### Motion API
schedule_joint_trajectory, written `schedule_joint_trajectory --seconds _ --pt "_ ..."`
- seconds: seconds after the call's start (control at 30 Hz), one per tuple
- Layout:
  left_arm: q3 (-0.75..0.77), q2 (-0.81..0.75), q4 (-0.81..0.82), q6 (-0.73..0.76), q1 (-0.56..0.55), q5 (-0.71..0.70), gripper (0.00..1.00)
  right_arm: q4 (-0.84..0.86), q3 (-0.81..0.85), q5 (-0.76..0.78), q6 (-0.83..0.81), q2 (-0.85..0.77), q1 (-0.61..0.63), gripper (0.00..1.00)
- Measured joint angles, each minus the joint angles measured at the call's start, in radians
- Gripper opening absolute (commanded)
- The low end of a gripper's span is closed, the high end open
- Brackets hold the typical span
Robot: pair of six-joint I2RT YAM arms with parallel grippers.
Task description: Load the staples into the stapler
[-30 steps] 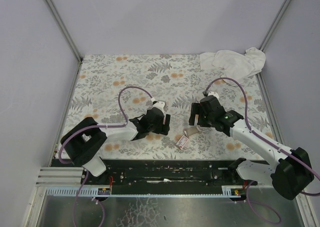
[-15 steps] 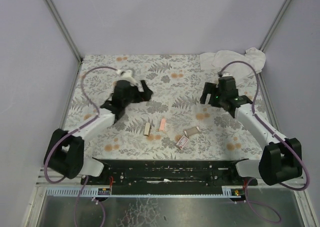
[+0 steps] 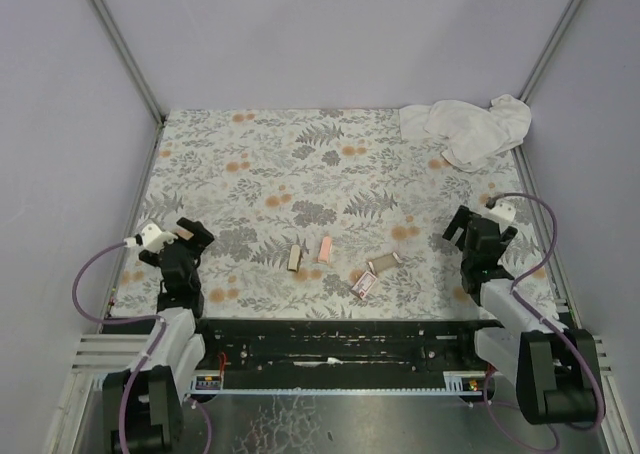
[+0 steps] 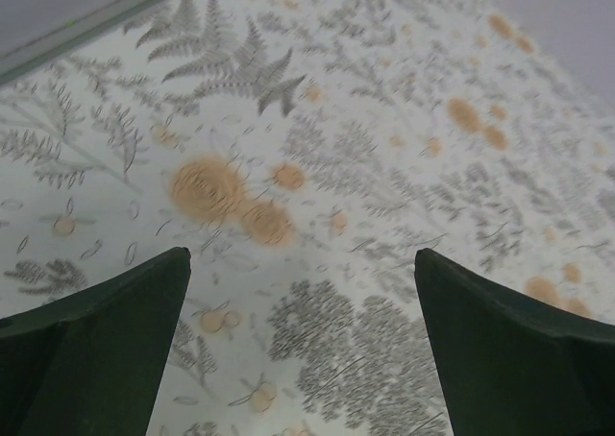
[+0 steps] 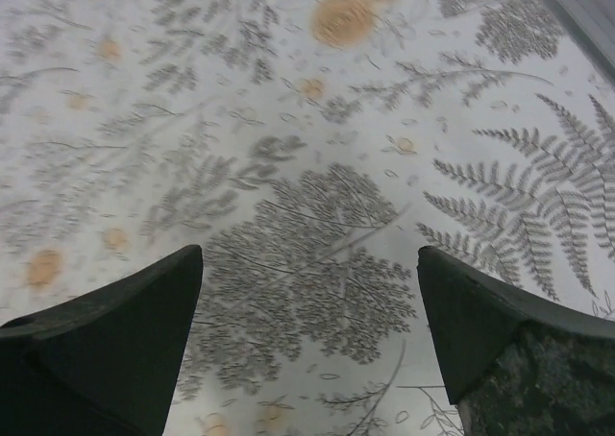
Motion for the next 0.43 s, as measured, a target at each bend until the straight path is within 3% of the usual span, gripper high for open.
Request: schedule_joint_trajectory --seconds 0.17,0.43 --pt "-0.072 0.132 0.183 0.052 0.0 -0.027 1.0 0.295 -0.14 0.1 -0.044 0.155 0.0 0.99" --pt "-0.012 0.394 0.411 0.082 -0.003 -0.047 1.0 0.609 -0.153 0.134 -0.135 0.293 0.0 0.99"
